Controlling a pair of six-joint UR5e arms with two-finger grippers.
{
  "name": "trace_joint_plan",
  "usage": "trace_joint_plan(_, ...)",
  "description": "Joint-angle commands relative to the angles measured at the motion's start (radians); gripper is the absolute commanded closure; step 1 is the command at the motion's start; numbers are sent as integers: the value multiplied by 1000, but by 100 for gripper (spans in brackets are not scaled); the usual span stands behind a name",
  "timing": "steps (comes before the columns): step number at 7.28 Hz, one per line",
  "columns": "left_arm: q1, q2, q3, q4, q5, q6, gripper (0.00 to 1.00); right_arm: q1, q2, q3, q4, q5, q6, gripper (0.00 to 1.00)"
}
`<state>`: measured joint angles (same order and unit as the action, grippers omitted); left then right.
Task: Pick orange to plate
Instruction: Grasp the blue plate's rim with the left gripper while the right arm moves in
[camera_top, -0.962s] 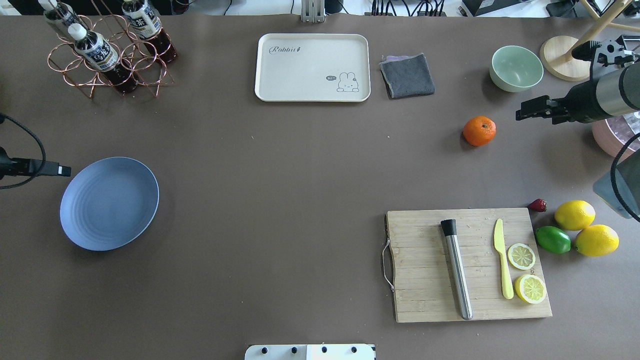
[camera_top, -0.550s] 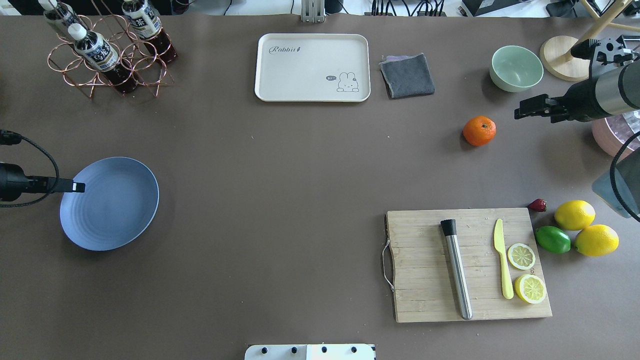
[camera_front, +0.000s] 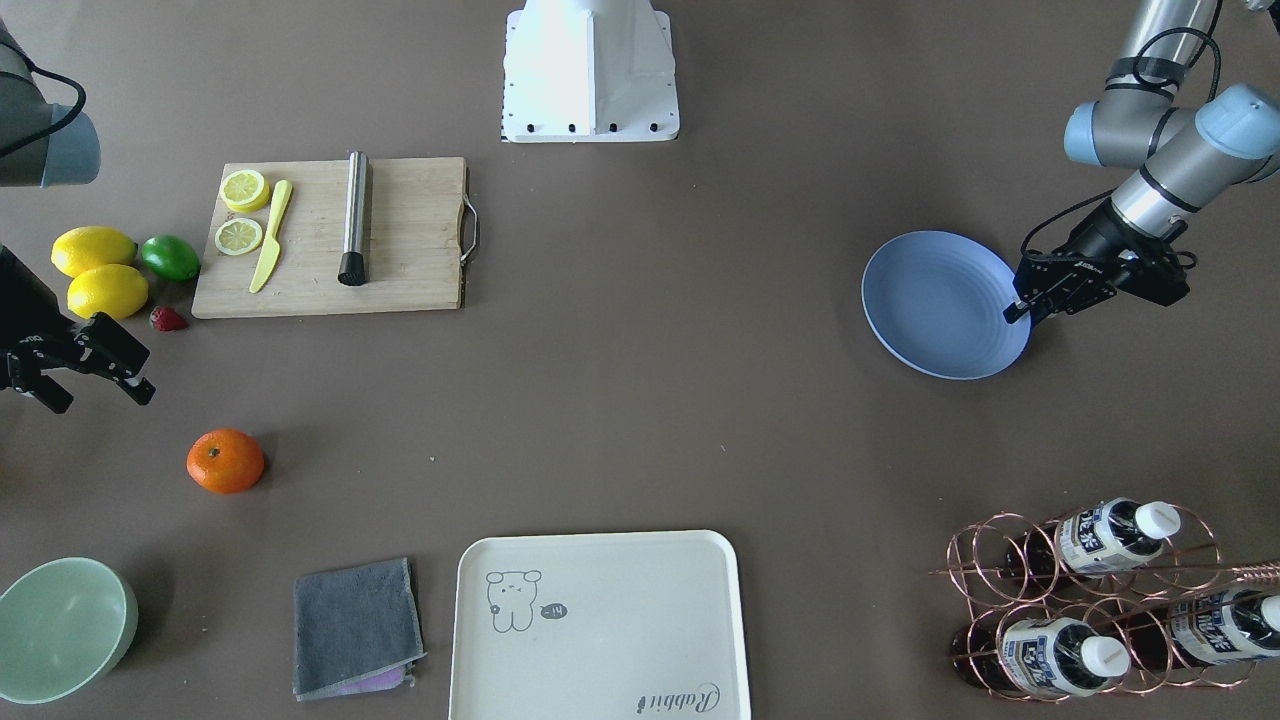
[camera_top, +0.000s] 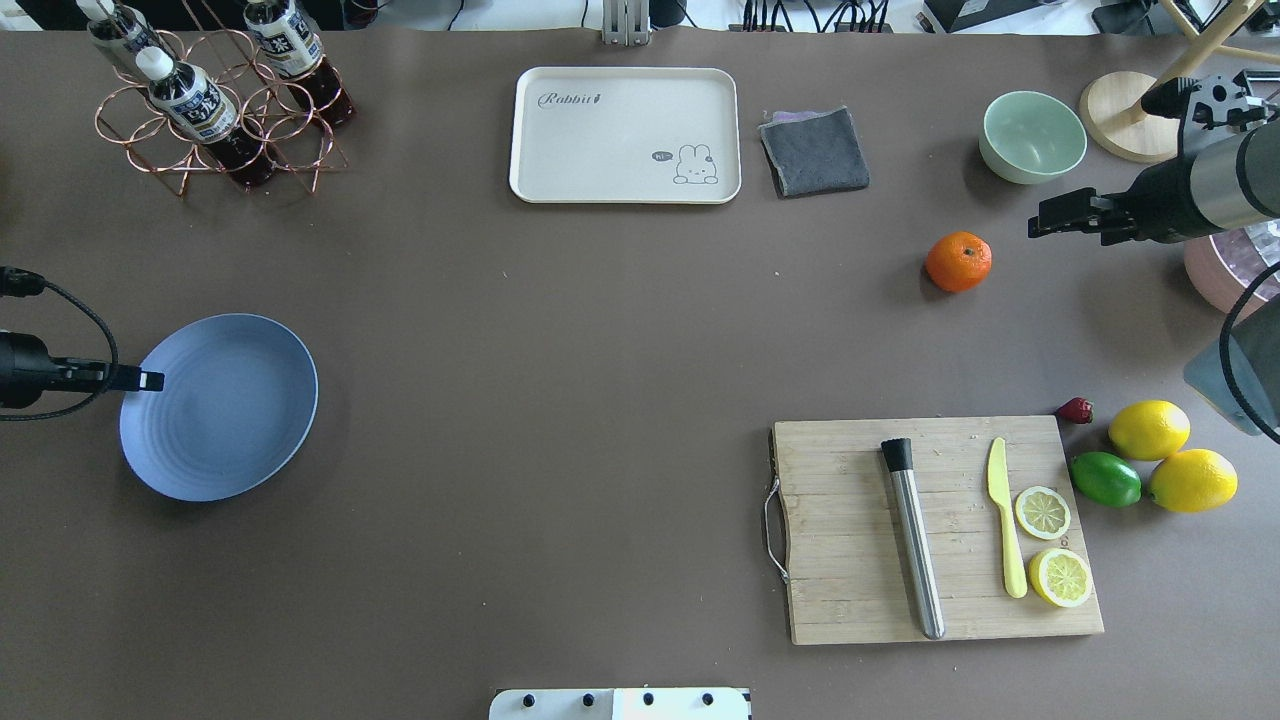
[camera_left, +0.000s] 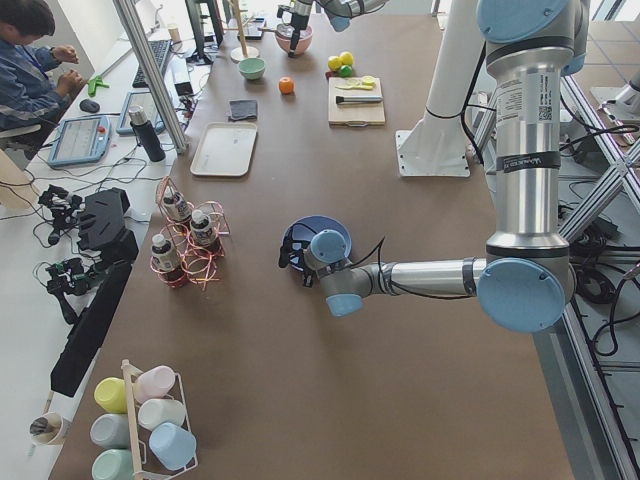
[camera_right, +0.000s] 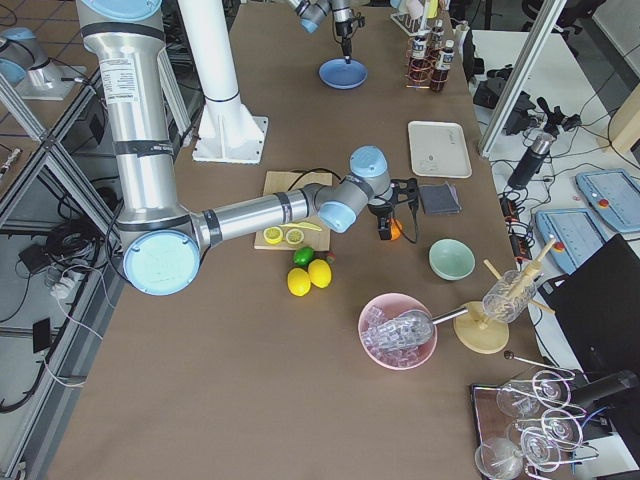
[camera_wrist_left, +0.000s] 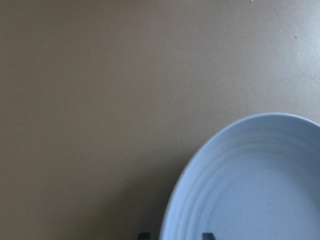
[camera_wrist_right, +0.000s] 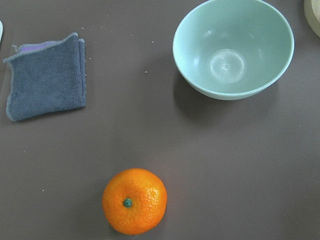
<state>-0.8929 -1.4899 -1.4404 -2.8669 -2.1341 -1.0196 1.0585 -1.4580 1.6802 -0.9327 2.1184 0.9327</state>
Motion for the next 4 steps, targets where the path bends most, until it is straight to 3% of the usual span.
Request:
trace_joint_plan(1,-9,-3,-17,1,-45,-2,100,0,-1,1,0,0,0,0)
trace_joint_plan(3,-93,-80,-25,29,-140,-46,100,0,-1,3,0,0,2,0)
trace_joint_plan(4,-93,-160,-26,31,-141,-203,100,0,-2,1,0,0,2,0)
